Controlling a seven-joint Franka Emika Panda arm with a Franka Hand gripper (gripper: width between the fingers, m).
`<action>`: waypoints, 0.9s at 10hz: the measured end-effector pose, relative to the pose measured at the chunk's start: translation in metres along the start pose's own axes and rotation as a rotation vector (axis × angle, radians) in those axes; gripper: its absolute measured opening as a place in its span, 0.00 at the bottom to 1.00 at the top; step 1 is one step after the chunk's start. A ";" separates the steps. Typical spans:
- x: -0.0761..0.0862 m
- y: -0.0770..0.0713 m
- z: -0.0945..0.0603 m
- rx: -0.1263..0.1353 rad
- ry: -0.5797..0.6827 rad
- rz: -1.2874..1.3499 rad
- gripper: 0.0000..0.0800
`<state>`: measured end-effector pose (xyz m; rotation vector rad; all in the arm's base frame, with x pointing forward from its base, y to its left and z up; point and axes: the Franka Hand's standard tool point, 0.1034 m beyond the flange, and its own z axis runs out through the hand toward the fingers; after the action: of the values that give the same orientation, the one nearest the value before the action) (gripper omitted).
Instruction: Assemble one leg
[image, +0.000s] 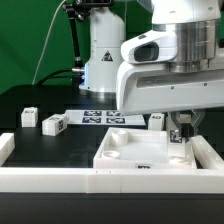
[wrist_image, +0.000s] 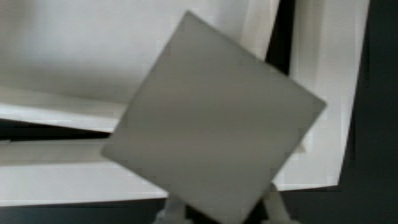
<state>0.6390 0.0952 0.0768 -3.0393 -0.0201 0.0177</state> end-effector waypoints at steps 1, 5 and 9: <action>-0.002 -0.005 0.003 -0.001 0.007 0.084 0.00; -0.006 -0.014 0.008 0.003 -0.002 0.524 0.00; -0.006 -0.019 0.009 0.013 -0.007 1.017 0.00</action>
Offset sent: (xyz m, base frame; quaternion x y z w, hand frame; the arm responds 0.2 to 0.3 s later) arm -0.0006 0.0046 -0.0030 -0.0147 0.0048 0.2799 0.9599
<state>0.6324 0.1145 0.0698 -2.6684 1.4644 0.1021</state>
